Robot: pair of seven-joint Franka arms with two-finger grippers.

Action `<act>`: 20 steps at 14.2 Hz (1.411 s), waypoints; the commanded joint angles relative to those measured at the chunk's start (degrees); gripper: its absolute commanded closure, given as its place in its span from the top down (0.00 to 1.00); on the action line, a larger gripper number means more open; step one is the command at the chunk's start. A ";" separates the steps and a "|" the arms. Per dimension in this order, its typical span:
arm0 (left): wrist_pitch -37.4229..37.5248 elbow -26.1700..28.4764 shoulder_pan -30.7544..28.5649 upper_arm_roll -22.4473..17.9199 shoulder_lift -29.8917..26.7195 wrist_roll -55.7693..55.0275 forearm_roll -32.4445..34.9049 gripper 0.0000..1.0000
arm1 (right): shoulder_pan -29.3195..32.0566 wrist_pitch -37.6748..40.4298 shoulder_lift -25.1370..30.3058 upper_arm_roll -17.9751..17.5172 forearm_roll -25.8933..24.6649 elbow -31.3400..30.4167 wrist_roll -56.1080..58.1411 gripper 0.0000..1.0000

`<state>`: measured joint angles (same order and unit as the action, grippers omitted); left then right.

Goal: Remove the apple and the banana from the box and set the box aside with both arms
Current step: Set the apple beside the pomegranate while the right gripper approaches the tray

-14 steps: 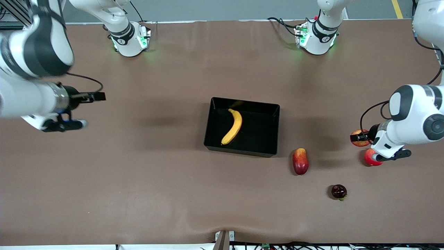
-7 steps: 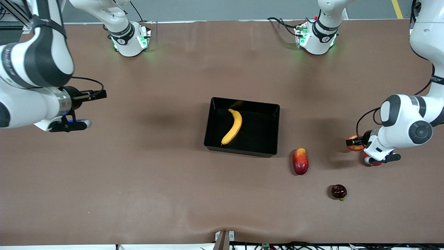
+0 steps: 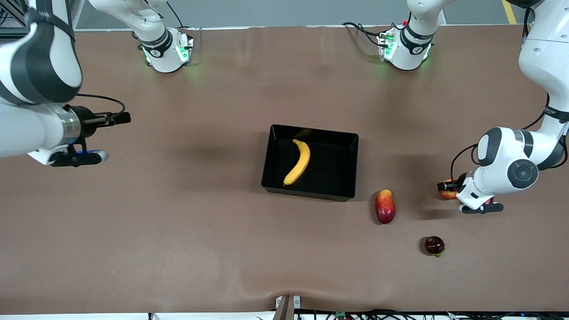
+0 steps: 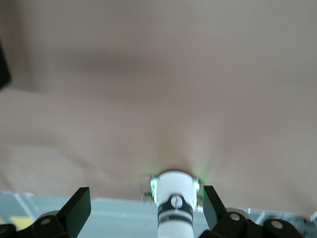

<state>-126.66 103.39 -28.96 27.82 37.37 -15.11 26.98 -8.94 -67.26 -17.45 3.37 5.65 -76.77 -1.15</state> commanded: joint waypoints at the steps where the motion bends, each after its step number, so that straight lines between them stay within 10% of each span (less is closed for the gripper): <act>1: -3.50 -1.70 0.31 0.04 4.28 -0.88 2.11 0.00 | -5.37 -3.91 -0.30 -0.12 -0.20 2.41 0.10 1.00; 4: -3.60 -1.44 0.22 0.04 4.38 -1.06 2.11 0.10 | -8.90 -10.50 -0.74 -0.12 -0.46 2.15 -0.07 1.00; 6: -3.60 -1.35 0.13 0.04 4.38 -1.67 2.11 0.58 | -8.64 -14.45 -2.06 -0.12 0.06 2.15 -0.08 1.00; 7: -3.51 -1.26 -0.04 0.04 3.94 -1.76 2.11 1.00 | -8.73 -16.04 -2.58 -0.12 0.15 2.15 -0.08 1.00; 11: -0.80 -1.26 -0.04 1.18 -0.53 -1.67 1.59 1.00 | -10.83 -23.07 -6.27 -0.12 2.35 2.06 -0.25 1.00; 20: 15.21 -1.26 -0.22 17.43 -8.90 -14.05 1.15 1.00 | -14.36 -32.58 -10.76 -0.03 2.62 1.18 -2.71 1.00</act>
<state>-112.92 100.96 -28.71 42.44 29.33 -25.75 27.51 -24.37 -99.55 -28.20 3.08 7.64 -75.69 -2.89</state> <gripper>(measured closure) 0.000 0.000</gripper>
